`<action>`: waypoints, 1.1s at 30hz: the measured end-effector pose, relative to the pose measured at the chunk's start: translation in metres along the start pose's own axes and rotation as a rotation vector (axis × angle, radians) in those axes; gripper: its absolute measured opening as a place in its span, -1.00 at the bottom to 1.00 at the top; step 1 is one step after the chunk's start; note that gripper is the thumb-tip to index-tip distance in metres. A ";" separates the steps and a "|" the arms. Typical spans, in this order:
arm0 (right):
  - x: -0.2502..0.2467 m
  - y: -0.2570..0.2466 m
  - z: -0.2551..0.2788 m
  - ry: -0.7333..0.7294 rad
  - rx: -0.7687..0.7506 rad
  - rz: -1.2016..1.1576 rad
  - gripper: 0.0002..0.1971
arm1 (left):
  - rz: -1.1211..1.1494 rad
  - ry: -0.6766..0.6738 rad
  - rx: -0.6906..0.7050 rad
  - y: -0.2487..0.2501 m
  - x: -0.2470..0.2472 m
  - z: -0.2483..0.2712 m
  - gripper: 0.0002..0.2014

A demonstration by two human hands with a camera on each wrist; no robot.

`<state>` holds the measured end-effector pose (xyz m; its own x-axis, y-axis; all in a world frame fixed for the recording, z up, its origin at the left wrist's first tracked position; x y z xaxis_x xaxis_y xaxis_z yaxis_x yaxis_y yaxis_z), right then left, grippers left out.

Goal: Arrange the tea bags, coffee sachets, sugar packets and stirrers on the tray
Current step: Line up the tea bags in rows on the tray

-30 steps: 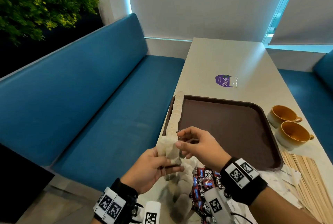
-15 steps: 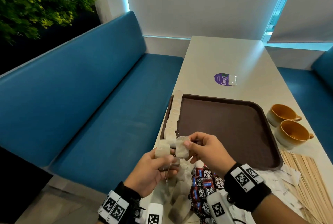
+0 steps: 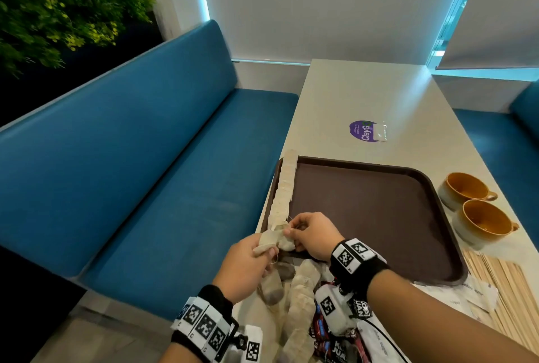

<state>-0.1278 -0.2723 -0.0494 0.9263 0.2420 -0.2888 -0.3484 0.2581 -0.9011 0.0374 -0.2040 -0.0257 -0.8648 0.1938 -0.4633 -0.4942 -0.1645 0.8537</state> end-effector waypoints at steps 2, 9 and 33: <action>0.003 0.000 -0.001 -0.011 0.006 -0.006 -0.89 | -0.033 -0.048 0.028 0.004 0.006 0.000 -0.79; -0.004 0.003 -0.002 0.046 0.045 -0.035 -0.84 | -0.273 -0.153 0.138 0.014 0.020 0.003 -0.78; -0.004 -0.002 0.004 0.019 0.048 0.149 -0.90 | -0.374 -0.101 0.175 0.013 0.009 -0.003 -0.74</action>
<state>-0.1313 -0.2699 -0.0451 0.8660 0.2639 -0.4247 -0.4885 0.2648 -0.8314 0.0232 -0.2074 -0.0198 -0.6112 0.3047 -0.7305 -0.7423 0.0998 0.6626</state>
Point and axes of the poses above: each hand's wrist, its own z-axis away from the middle knuckle, its own x-axis out of the palm, y = z × x, the point moved 9 cm from there along -z, towards the middle knuckle, and after that the axes turned 9 degrees about -z, right-handed, at the moved point
